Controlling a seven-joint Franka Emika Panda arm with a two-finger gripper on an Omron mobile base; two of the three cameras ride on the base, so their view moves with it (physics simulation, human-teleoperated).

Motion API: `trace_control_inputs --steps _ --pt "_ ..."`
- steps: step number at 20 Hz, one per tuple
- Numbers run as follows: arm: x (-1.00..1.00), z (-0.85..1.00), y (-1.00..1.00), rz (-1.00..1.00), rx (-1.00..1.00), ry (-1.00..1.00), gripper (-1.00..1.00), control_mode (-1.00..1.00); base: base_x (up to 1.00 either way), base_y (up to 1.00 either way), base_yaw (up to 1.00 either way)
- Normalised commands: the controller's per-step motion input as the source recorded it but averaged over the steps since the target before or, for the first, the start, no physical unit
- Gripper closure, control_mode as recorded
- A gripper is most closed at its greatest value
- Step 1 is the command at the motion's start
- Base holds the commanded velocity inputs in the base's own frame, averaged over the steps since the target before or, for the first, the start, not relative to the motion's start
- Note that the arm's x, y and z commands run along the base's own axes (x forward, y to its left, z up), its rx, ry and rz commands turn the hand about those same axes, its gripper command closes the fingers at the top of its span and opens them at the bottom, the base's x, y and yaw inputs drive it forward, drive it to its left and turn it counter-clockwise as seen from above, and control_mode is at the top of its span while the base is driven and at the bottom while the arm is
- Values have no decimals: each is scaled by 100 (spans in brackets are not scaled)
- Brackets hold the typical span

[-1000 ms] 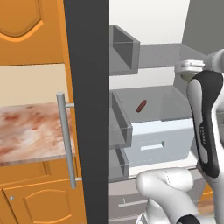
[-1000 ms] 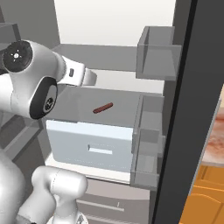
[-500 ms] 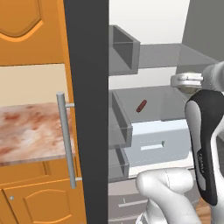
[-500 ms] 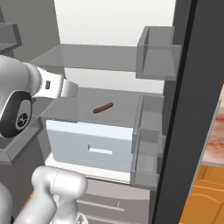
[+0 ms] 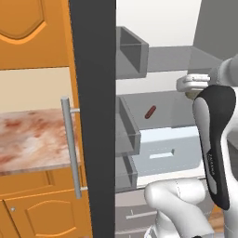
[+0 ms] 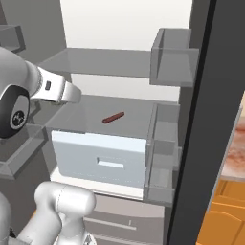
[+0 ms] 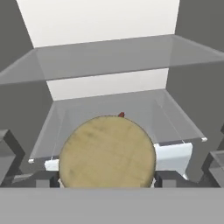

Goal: Retrieve the sausage and cheese from the fridge and place them on the cutting board on the counter.

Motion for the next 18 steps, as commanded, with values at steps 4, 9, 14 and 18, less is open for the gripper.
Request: trace_control_inputs --steps 4,9,14,18 --pt "0 0 0 0 0 0 100 100 -81 0 4" --pt "0 0 0 0 0 0 100 100 -81 0 14" --pt "0 0 0 0 0 0 100 100 -94 0 16" --pt "0 0 0 0 0 0 100 100 -95 0 45"
